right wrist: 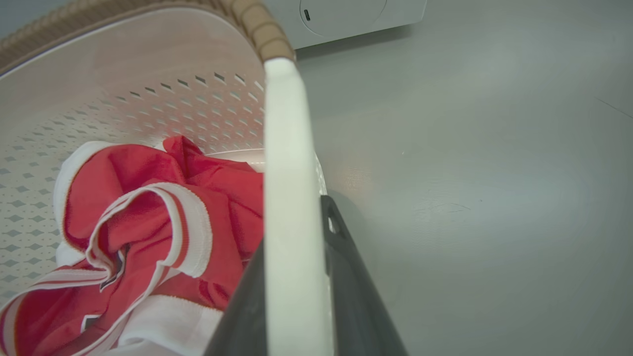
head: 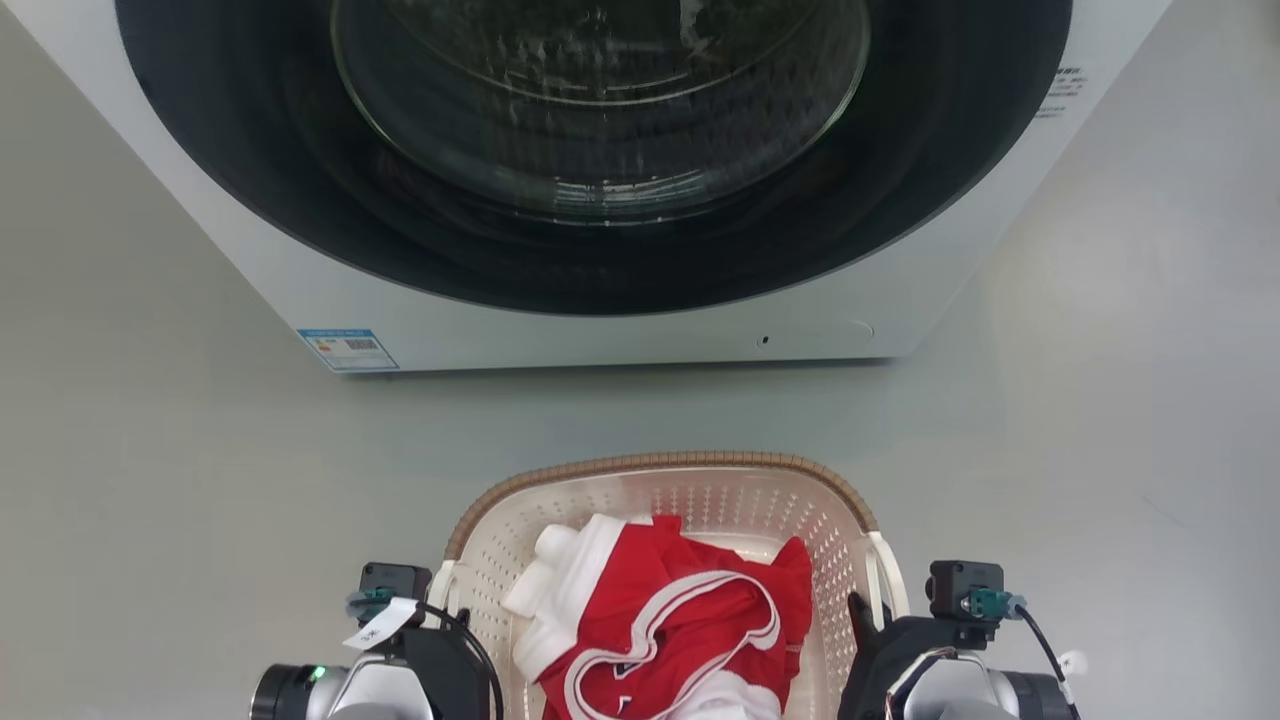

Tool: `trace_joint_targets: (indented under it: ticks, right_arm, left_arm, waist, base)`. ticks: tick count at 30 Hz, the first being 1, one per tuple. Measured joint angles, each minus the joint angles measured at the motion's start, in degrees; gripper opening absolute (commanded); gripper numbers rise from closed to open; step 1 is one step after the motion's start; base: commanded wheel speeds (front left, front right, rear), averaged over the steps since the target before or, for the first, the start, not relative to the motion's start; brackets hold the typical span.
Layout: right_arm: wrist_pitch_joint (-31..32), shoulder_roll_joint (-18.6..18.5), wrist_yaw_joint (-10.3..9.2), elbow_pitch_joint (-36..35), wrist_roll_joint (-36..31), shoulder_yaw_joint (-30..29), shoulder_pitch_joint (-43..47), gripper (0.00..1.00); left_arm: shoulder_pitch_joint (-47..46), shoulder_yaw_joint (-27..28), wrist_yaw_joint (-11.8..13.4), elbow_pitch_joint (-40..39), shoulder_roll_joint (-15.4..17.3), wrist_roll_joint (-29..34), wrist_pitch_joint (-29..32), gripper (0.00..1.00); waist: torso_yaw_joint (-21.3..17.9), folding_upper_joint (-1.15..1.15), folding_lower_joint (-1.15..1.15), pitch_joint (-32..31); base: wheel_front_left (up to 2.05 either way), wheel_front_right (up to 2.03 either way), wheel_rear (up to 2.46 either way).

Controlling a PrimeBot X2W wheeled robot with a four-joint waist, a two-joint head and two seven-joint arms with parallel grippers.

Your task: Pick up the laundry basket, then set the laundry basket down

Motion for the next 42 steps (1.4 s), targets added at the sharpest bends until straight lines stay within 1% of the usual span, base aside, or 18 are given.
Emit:
trace_joint_targets:
  ticks: [11, 20, 29, 42]
  right_arm:
    - [2.90, 0.04, -0.18, -0.15, 5.22, 4.08, 4.77, 0.00]
    - [4.28, 0.09, -0.41, -0.24, 8.80, 6.82, 8.00, 0.00]
    - [4.74, 0.03, -0.42, -0.16, 11.38, 8.64, 9.20, 0.00]
    - [4.38, -0.01, -0.43, 0.23, 14.67, 10.95, 10.00, 0.00]
  left_arm:
    - [5.20, -1.71, -0.05, 0.56, 0.22, -1.69, 3.19, 0.00]
    - [8.82, -2.50, -0.48, 0.82, 0.37, -2.47, 5.02, 0.00]
    - [10.14, -3.61, -0.47, 0.66, 0.60, -4.09, 6.26, 0.00]
    - [11.11, -4.45, -0.40, 0.49, 0.71, -4.60, 7.01, 0.00]
  waist:
    - [-0.42, 0.00, 0.00, -8.43]
    - [-0.58, 0.00, 0.01, -13.42]
    - [-0.88, 0.00, 0.01, -15.62]
    - [-1.10, 0.01, 0.01, -16.74]
  base:
    - [0.00, 0.00, 0.00]
    - [0.00, 0.00, 0.00]
    - [0.00, 0.00, 0.00]
    - [0.00, 0.00, 0.00]
